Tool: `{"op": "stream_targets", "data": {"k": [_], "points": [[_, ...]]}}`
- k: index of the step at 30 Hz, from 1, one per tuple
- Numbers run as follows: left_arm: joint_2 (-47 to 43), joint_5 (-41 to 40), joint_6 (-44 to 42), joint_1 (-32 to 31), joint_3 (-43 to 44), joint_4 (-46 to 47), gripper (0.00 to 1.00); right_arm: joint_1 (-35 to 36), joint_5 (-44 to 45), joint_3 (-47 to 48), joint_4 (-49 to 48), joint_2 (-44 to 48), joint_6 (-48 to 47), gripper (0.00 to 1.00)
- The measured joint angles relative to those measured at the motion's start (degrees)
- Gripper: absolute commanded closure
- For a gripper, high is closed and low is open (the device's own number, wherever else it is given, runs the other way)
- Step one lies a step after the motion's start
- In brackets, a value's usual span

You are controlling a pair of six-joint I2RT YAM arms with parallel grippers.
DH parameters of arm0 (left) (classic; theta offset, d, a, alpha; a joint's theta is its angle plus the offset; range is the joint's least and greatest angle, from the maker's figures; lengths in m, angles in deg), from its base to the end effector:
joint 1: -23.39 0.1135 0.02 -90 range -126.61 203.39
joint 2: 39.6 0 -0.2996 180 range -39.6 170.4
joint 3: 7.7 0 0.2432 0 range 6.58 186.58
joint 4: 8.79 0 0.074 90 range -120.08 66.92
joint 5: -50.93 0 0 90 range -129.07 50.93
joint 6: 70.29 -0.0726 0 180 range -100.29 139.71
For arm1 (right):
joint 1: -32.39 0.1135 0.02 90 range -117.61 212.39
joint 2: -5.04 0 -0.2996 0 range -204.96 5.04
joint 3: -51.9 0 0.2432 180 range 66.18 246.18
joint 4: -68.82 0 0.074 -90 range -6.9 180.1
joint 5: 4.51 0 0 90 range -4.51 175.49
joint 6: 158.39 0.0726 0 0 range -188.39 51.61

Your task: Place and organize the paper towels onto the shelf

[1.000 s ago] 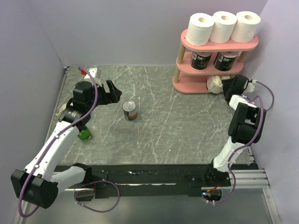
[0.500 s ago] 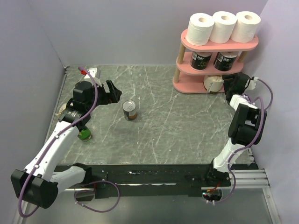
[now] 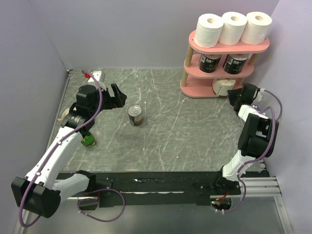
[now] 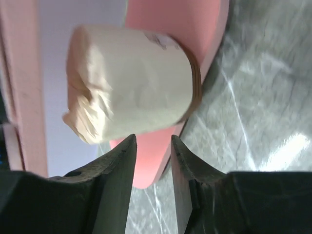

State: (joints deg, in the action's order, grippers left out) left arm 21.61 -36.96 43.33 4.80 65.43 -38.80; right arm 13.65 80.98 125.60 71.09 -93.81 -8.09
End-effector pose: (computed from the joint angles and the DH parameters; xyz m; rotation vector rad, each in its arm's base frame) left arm 0.2389 -0.0832 0.3808 -0.0587 1.9213 -0.5350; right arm 0.3959 -0.1283 0.2388 1.2910 1.6436 0.5275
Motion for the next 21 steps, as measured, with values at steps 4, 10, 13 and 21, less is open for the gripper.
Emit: {"op": "stream_targets", "data": {"k": [4, 10, 13, 21], "points": [[0.0, -0.1, 0.0, 0.0, 0.0, 0.0, 0.04, 1.6, -1.6, -1.6, -3.6, -0.2, 1.8, 0.58], [0.0, -0.1, 0.0, 0.0, 0.0, 0.0, 0.04, 4.5, -2.6, -1.8, -11.2, -3.0, 4.7, 0.57], [-0.2, -0.1, -0.2, 0.0, 0.0, 0.0, 0.04, 5.7, -2.4, -1.8, -12.9, -4.4, 6.0, 0.57], [-0.7, -0.3, -0.2, 0.0, 0.0, 0.0, 0.04, 7.7, -0.7, -1.8, -18.0, -8.4, 9.1, 0.57]]}}
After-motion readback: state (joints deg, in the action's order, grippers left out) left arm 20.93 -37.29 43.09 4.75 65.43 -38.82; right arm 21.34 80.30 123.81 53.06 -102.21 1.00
